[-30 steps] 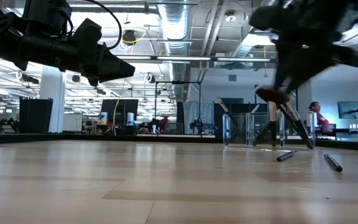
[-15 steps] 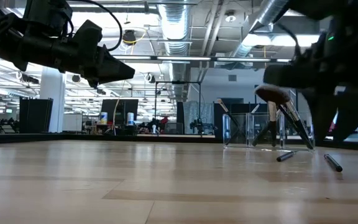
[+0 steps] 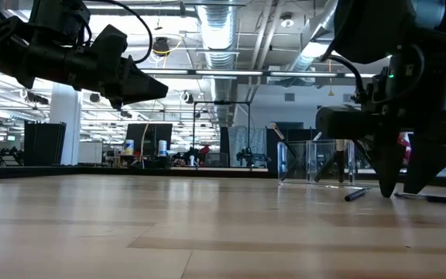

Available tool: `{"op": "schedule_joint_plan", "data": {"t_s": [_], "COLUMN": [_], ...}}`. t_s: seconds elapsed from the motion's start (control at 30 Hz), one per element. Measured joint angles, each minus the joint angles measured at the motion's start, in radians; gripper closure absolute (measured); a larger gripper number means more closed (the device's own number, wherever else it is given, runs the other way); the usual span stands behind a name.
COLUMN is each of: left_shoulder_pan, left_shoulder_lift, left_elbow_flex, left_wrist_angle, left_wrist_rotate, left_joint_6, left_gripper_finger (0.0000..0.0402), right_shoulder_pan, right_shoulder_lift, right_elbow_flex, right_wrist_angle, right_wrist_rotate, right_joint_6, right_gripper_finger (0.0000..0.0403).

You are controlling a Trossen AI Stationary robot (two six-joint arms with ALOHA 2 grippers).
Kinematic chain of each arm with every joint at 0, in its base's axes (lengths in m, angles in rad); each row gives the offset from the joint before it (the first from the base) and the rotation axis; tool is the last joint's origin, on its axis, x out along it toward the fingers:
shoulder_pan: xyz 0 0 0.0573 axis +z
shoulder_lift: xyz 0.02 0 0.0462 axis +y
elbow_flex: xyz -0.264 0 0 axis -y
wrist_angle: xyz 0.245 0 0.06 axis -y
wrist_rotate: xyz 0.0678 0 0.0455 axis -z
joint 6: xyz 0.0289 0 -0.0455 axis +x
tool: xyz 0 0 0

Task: Pick & Place Makeup Brushes
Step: Put the black eyeshadow brush into the makeup organizer

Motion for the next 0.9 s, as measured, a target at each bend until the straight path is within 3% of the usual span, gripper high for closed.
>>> {"op": "schedule_joint_plan", "data": {"t_s": [0.23,0.43,0.57,0.7,0.8,0.9], "left_shoulder_pan": [0.000,0.000,0.000,0.000,0.000,0.000], "left_shoulder_lift": [0.000,0.000,0.000,0.000,0.000,0.000], "left_elbow_flex": [0.000,0.000,0.000,0.000,0.000,0.000], "left_wrist_angle": [0.000,0.000,0.000,0.000,0.003,0.003], "left_wrist_rotate": [0.000,0.001,0.000,0.002,0.002,0.001], "left_joint_6": [0.031,0.032,0.031,-0.009,-0.021,-0.022], "left_gripper_finger": [0.0285,0.0285,0.0285,0.0285,0.0285,0.0285], "right_shoulder_pan": [0.006,0.007,0.008,0.024,0.072,0.170], "right_shoulder_lift": [-0.007,0.005,-0.017,-0.061,-0.114,-0.178], "right_elbow_flex": [-0.002,0.013,0.085,0.184,0.267,0.300], "right_wrist_angle": [-0.023,-0.026,-0.245,-0.434,-0.506,-0.539], "right_wrist_rotate": [0.012,0.022,-0.002,0.015,0.081,0.225], "right_joint_6": [-0.019,-0.300,-0.409,-0.414,-0.429,-0.501], "right_gripper_finger": [0.0324,0.0342,0.0340,0.0332,0.0330,0.0331]}}
